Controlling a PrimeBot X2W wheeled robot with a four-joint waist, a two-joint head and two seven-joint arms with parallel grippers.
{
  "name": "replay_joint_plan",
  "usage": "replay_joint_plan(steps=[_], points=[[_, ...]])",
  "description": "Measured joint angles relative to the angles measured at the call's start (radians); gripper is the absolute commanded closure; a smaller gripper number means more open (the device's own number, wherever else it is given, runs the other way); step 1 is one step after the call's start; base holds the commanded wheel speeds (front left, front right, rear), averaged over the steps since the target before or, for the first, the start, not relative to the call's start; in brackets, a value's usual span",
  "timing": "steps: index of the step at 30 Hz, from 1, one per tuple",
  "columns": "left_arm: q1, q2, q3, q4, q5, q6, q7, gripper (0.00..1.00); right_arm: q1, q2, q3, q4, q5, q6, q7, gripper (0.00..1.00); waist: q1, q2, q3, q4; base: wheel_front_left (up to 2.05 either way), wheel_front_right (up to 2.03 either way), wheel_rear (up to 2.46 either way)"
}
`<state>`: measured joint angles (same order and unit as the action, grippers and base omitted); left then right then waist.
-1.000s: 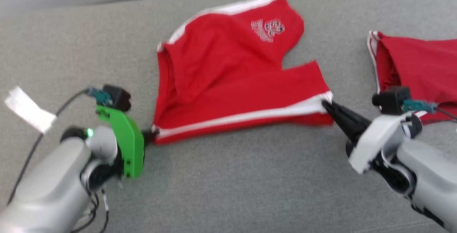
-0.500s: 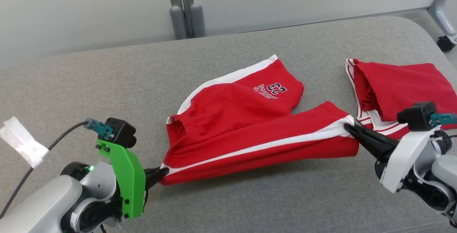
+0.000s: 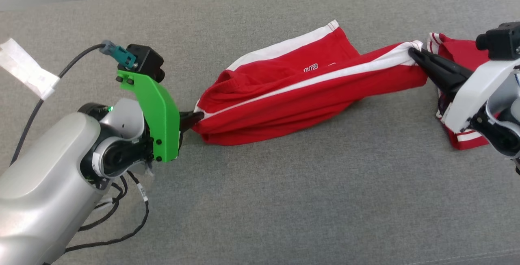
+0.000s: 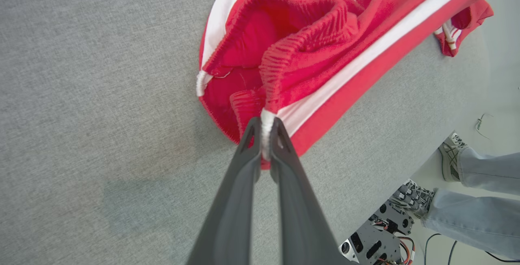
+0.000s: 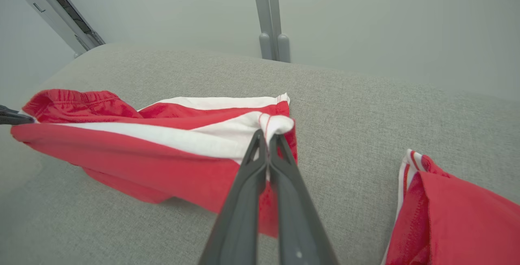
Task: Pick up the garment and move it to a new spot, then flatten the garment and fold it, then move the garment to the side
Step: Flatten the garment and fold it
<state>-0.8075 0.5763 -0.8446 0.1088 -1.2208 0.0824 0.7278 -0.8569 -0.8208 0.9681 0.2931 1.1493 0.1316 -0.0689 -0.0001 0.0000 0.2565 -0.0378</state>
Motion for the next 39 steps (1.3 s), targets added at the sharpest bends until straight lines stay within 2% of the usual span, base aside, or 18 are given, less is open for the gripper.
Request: replay_joint_plan(steps=[10, 23, 24, 25, 26, 27, 28, 33, 39], points=[[-0.085, -0.072, 0.019, 0.127, -0.01, -0.038, -0.008, 1.0, -0.151, 0.065, 0.017, 0.138, 0.05, 0.0, 0.033, 1.0, 0.0, 0.0, 0.135, 0.059, 0.0, 0.0, 0.0], [-0.137, -0.127, 0.047, 0.182, -0.009, -0.066, -0.071, 0.99, -0.259, 0.13, 0.088, 0.329, 0.086, 0.0, -0.035, 1.0, 0.0001, 0.0, 0.214, 0.132, 0.0, 0.0, 0.0], [-0.137, -0.132, 0.047, 0.189, -0.007, -0.069, -0.082, 0.59, -0.259, 0.137, 0.096, 0.345, 0.091, 0.0, -0.034, 1.0, 0.0001, 0.0, 0.213, 0.134, 0.0, 0.0, 0.0], [-0.137, -0.136, 0.049, 0.193, -0.007, -0.072, -0.092, 0.0, -0.259, 0.143, 0.103, 0.354, 0.093, 0.0, -0.032, 0.9, 0.0001, 0.0, 0.211, 0.134, 0.0, 0.0, 0.0], [-0.137, -0.141, 0.05, 0.2, -0.007, -0.074, -0.097, 0.0, -0.259, 0.148, 0.11, 0.366, 0.1, 0.0, -0.031, 0.73, 0.0001, 0.0, 0.208, 0.133, 0.0, 0.0, 0.0], [-0.137, -0.143, 0.05, 0.209, -0.007, -0.077, -0.097, 0.0, -0.259, 0.152, 0.117, 0.376, 0.106, 0.0, -0.03, 0.15, 0.0001, 0.0, 0.204, 0.132, 0.0, 0.0, 0.0], [-0.137, -0.143, 0.049, 0.216, -0.007, -0.082, -0.102, 0.0, -0.258, 0.154, 0.122, 0.381, 0.11, 0.0, -0.031, 0.0, 0.0001, 0.0, 0.199, 0.131, 0.0, 0.0, 0.0], [-0.135, -0.137, 0.052, 0.221, 0.002, -0.096, -0.13, 0.0, -0.257, 0.166, 0.15, 0.395, 0.121, 0.0, -0.057, 0.0, 0.0001, 0.0, 0.176, 0.122, 0.0, 0.0, 0.0], [-0.117, -0.117, 0.063, 0.203, 0.072, -0.102, -0.248, 0.0, -0.233, 0.173, 0.169, 0.392, 0.132, 0.0, -0.126, 0.0, 0.0001, 0.0, 0.132, 0.111, 0.0, 0.0, 0.0]])
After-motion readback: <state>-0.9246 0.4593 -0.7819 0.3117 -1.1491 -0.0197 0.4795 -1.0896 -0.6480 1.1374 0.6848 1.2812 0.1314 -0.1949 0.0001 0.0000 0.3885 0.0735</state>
